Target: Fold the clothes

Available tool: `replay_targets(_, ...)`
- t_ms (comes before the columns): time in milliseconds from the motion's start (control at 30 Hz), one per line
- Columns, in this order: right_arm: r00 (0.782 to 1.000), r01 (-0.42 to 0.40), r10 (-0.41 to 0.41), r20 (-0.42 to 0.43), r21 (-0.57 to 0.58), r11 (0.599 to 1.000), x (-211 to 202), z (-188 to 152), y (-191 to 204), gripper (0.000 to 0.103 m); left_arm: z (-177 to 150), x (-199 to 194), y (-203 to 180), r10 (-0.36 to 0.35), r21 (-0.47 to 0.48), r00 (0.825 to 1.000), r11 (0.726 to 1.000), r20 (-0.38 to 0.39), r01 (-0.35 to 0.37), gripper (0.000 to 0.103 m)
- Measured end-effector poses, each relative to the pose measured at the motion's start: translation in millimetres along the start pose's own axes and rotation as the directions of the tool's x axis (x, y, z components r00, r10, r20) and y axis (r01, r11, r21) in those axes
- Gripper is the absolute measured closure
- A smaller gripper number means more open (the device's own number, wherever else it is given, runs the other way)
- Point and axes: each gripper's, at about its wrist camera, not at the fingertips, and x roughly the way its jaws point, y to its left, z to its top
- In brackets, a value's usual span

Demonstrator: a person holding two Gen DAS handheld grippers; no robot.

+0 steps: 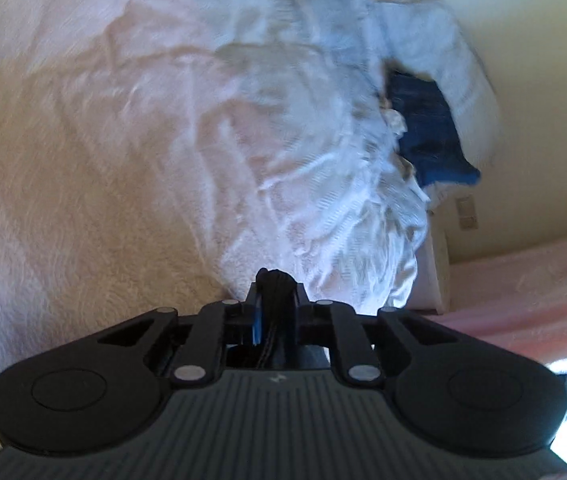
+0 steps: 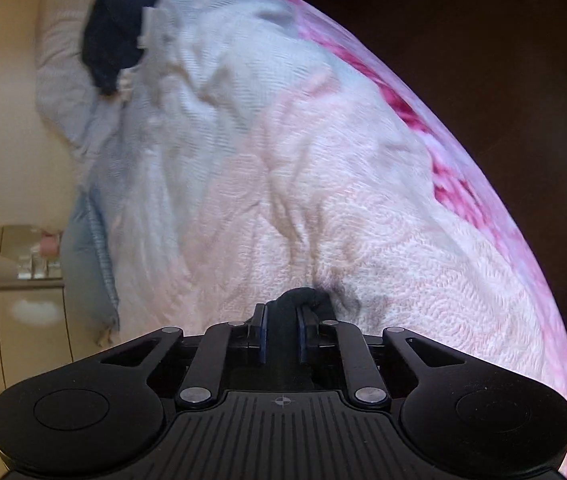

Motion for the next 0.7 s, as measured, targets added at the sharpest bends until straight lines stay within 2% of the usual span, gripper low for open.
replay_targets(33,1.000,-0.004,0.004,0.008,0.005,1.000,0,-2,-2,0.091,0,6,3,0.028,-0.020,1.000,0.999,-0.009,-0.029,0.089)
replay_targets(167,1.000,0.010,-0.009,-0.020,0.025,1.000,1,6,4,0.086,11,18,-3,0.060,-0.065,0.996,0.996,-0.069,-0.064,0.087)
replay_targets(200,0.999,0.015,-0.014,-0.030,0.039,0.999,0,10,6,0.076,14,20,-7,0.079,-0.048,0.994,0.995,-0.080,-0.083,0.086)
replay_targets(267,0.998,0.029,-0.026,-0.049,0.066,0.997,1,17,9,0.066,19,23,-14,0.119,-0.002,0.988,0.993,-0.100,-0.120,0.085)
replay_targets(400,0.996,0.066,-0.059,-0.071,0.100,0.993,15,30,8,0.066,28,36,-26,0.181,0.109,0.970,0.980,-0.164,-0.165,0.085)
replay_targets(433,0.995,0.073,-0.067,-0.070,0.083,0.994,14,29,9,0.067,28,35,-31,0.192,0.141,0.968,0.975,-0.161,-0.170,0.086)
replay_targets(467,0.995,0.079,-0.074,-0.069,0.065,0.995,13,29,11,0.082,25,31,-34,0.185,0.163,0.972,0.973,-0.144,-0.161,0.088)
replay_targets(533,0.994,0.091,-0.089,-0.067,0.030,0.995,12,28,13,0.088,18,21,-39,0.163,0.203,0.981,0.969,-0.104,-0.139,0.089)
replay_targets(600,0.993,0.103,-0.103,-0.065,-0.004,0.995,11,27,16,0.094,10,7,-37,0.111,0.181,0.992,0.978,-0.055,-0.100,0.089)
replay_targets(700,0.993,0.112,-0.113,-0.039,-0.012,0.994,10,21,14,0.096,4,-8,-16,0.068,0.043,0.997,0.997,0.037,-0.070,0.089)
